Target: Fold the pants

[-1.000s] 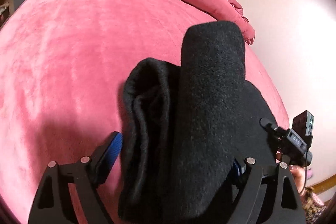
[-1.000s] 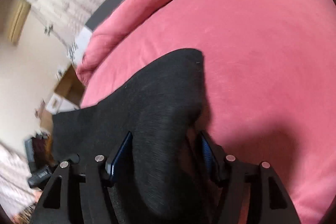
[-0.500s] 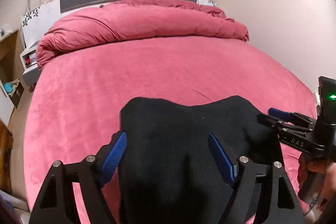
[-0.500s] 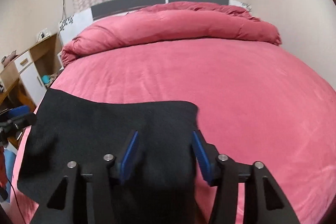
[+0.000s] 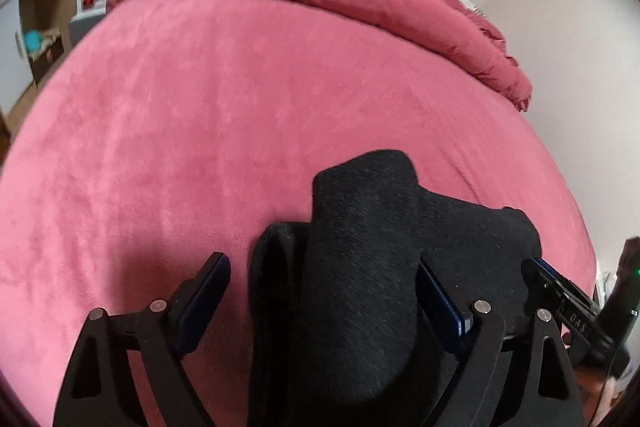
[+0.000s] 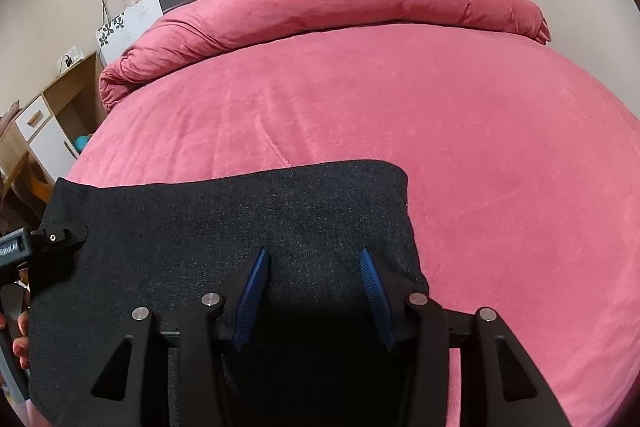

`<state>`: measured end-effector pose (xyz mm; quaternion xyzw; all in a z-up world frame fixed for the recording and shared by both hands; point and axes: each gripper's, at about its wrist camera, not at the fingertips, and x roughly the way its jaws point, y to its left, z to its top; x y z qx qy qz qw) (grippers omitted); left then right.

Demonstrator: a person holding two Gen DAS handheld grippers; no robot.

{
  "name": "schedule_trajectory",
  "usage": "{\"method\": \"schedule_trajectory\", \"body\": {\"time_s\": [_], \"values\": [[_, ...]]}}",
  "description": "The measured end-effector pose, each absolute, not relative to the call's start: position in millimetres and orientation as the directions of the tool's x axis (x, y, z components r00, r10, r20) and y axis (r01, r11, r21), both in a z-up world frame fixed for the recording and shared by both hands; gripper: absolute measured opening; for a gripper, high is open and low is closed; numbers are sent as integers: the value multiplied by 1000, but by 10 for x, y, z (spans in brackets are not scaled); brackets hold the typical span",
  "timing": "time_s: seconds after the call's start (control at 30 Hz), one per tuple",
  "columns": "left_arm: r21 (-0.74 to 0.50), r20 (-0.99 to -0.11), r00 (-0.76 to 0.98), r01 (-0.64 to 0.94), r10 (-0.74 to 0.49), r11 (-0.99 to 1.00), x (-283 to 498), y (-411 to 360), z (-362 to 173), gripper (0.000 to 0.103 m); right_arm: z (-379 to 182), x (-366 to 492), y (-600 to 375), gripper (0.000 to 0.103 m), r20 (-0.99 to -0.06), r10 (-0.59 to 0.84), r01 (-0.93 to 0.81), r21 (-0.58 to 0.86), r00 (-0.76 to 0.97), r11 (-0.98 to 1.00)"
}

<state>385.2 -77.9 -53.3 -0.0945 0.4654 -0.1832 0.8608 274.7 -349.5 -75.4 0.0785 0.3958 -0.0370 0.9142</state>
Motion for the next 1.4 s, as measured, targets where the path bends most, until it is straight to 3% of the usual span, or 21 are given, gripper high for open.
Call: {"method": "schedule_trajectory", "body": {"time_s": [0.17,0.27,0.4,0.53,0.6,0.8,0.93,1.17,1.4], "values": [[-235,-732,590,252,-341,939,3367,-608,-400,93,-562,2278,-3433,52,-683,-54,187,122,729,975],[-186,-713,622,276,-323,943,2941,-506,-396,97,-494,1960,-3332,63,-659,-58,191,132,750,973],[-205,-727,605,261,-326,943,2501,-403,-503,100,-490,1579,-3210,64,-671,-53,206,151,740,967],[-231,-721,618,211,-312,950,2003,-262,-578,103,-557,1159,-3082,79,-673,-56,221,162,738,962],[-224,-730,619,184,-290,957,1803,-244,-636,103,-598,968,-2996,81,-673,-71,229,148,736,962],[-35,-787,602,179,-138,983,1387,-451,-891,103,-880,607,-2673,82,-710,-78,225,115,700,968],[36,-787,608,214,-104,976,1170,-592,-988,103,-1073,481,-2518,82,-730,-78,224,105,679,969],[39,-792,601,224,-107,974,999,-641,-1149,103,-1297,419,-2308,82,-742,-102,187,32,662,982],[29,-791,601,221,-113,975,952,-621,-1168,103,-1312,397,-2322,82,-723,-91,186,52,685,981]]}}
